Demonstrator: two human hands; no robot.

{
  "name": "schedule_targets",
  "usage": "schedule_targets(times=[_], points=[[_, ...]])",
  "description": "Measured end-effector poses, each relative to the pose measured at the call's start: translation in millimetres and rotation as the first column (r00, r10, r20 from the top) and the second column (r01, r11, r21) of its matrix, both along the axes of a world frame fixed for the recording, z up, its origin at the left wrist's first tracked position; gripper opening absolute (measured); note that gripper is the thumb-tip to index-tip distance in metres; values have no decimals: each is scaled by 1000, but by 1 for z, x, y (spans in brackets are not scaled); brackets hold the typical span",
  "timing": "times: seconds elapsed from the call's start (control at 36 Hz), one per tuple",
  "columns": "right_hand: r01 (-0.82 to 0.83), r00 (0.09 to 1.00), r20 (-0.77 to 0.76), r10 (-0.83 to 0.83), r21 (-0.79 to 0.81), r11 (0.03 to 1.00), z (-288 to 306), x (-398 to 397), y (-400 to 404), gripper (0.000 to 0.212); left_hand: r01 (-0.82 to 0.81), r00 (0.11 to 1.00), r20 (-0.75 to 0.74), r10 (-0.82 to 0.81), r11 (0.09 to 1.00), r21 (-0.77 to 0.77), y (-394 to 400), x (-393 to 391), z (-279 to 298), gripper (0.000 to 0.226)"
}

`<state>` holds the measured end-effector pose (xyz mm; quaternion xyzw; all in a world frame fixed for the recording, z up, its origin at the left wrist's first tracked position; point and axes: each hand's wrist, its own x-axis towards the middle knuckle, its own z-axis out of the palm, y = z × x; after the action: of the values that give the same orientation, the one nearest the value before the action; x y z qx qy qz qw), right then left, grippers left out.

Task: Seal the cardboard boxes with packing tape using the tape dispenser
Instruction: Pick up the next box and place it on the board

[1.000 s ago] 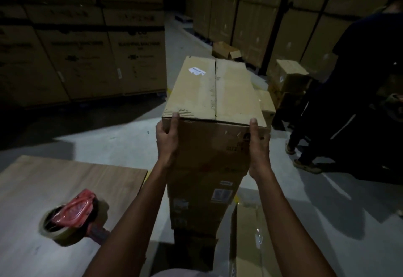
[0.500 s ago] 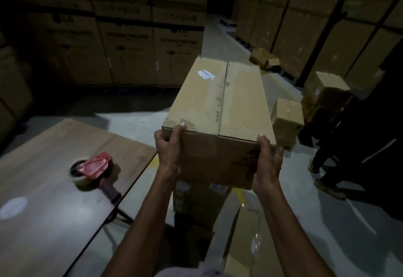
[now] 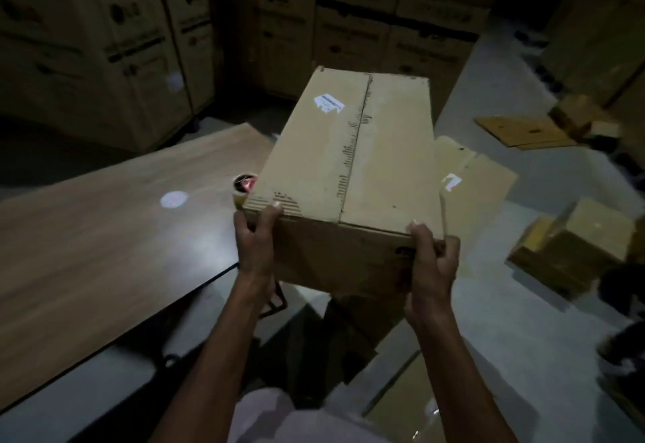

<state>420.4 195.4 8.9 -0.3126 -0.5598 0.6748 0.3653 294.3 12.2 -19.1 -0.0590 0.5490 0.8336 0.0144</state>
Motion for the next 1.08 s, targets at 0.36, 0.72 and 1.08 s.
schedule_targets(times=[0.36, 0.72, 1.08], points=[[-320, 945, 41, 323, -62, 945, -8, -98, -94, 68, -198, 980, 18, 198, 980, 13, -126, -58, -20, 76], [-347, 936, 74, 344, 37, 937, -46, -238, -225, 58, -362, 928, 65, 368, 928, -88, -260, -129, -45, 56], [-298, 920, 225, 321, -130, 946, -111, -259, -257, 38, -261, 920, 194, 341, 902, -345, -300, -126, -87, 52]])
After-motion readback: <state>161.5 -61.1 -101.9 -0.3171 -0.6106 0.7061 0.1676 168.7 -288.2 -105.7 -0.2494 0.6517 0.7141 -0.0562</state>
